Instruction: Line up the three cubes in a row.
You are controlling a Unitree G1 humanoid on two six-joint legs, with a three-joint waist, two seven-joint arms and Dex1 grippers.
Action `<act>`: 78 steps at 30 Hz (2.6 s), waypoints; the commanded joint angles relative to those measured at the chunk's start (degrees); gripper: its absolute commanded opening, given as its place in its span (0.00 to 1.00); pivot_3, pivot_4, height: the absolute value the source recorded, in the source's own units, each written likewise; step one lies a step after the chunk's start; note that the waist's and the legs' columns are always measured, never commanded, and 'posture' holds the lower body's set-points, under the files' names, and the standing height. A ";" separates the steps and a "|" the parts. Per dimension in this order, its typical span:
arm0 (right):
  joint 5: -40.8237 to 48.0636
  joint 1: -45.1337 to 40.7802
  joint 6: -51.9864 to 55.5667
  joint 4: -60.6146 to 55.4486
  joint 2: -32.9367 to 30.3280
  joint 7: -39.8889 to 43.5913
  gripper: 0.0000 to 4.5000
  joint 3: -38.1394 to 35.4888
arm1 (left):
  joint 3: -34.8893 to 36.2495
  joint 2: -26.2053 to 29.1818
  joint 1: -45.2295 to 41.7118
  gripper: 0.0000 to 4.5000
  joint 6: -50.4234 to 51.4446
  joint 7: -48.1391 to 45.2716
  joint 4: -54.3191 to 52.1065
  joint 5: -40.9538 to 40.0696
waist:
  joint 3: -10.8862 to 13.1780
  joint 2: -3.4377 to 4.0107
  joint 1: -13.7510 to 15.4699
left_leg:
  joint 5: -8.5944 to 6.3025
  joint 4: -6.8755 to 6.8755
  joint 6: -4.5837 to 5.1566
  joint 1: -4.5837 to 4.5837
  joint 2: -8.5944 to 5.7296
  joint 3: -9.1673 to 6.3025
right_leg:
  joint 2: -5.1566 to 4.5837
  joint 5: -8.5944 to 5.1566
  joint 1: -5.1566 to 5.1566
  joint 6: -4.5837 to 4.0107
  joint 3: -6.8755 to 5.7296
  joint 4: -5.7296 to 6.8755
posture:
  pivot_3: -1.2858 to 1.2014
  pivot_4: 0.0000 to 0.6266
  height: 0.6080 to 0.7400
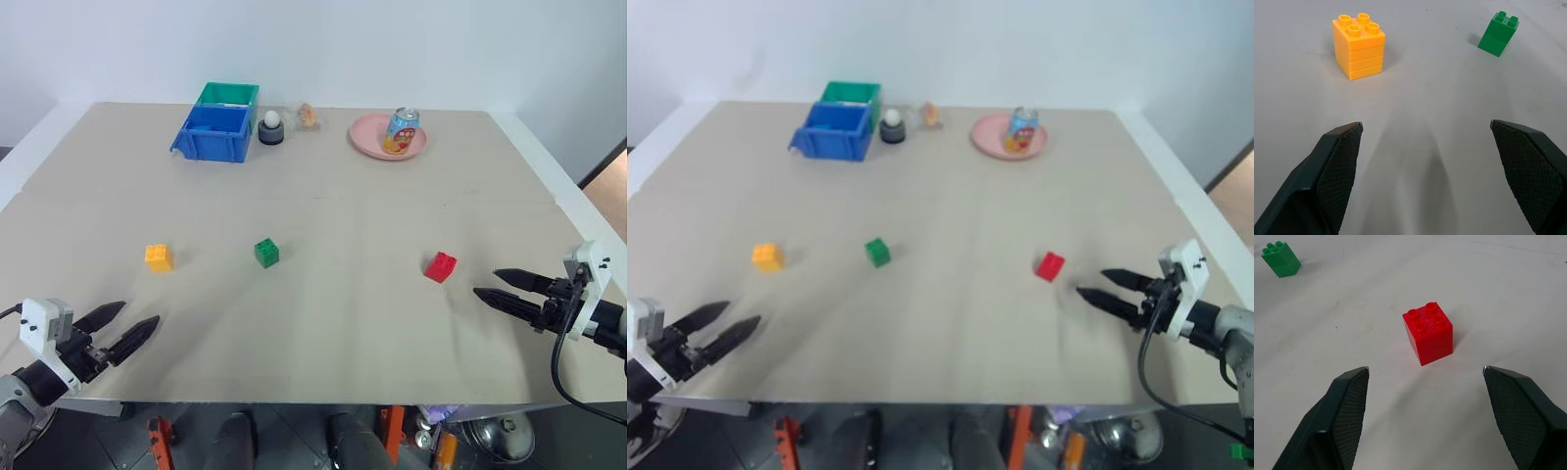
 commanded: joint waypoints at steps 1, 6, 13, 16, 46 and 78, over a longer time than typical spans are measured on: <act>-0.22 -0.25 -0.81 -0.54 0.16 -0.30 0.85 -0.41 | -0.85 0.97 -2.02 0.96 -2.19 -2.55 -1.96 0.00 | 0.00 0.00 0.00 | 0.00 0.00 0.00 0.00 0.00 0.00 | 0.00 0.00 0.00 0.00 0.00 0.00 | 0.52 0.24 1.00; -1.55 0.76 -2.82 -1.94 0.69 -1.05 0.85 -0.31 | -5.50 3.12 -7.77 0.96 -3.53 -10.44 -3.06 -1.39 | -0.01 -0.01 0.14 | 0.00 0.04 -0.01 -0.01 0.00 0.02 | -0.03 0.00 0.10 0.00 -0.05 0.00 | 0.52 0.24 1.00; -4.39 2.88 -5.79 -3.54 1.14 -1.68 0.85 1.31 | -12.36 4.83 -15.02 0.96 -1.64 -14.85 -3.37 -1.64 | -0.07 0.08 -0.15 | 0.01 0.01 0.02 0.03 0.09 0.04 | 0.09 -0.01 0.11 0.02 -0.03 0.03 | 0.52 0.24 1.00; -9.18 0.46 -10.49 -0.56 2.65 -4.13 0.85 5.17 | -20.40 3.64 -25.65 0.96 -1.17 -16.61 -2.00 0.02 | -0.11 0.11 0.28 | 0.02 0.03 0.03 0.06 0.11 -0.02 | 0.15 -0.03 0.15 0.04 -0.04 0.10 | 0.52 0.24 1.00; -15.29 -17.63 -22.46 20.95 11.05 -4.30 0.85 14.55 | -34.79 -3.14 -49.75 0.96 -2.04 -28.97 13.99 5.37 | -0.15 0.20 -0.14 | 0.17 0.31 0.18 0.02 0.09 -0.02 | 0.53 0.21 0.27 0.36 0.55 0.22 | 0.52 0.24 1.00; -14.00 -11.42 -14.32 -6.04 6.97 11.24 0.28 27.08 | -28.43 1.51 -39.69 0.98 -8.38 -30.54 14.12 6.97 | -0.14 0.24 0.06 | 0.16 0.32 0.18 -0.01 0.13 -0.01 | 0.57 0.18 0.22 0.36 0.62 0.25 | 0.52 0.24 1.00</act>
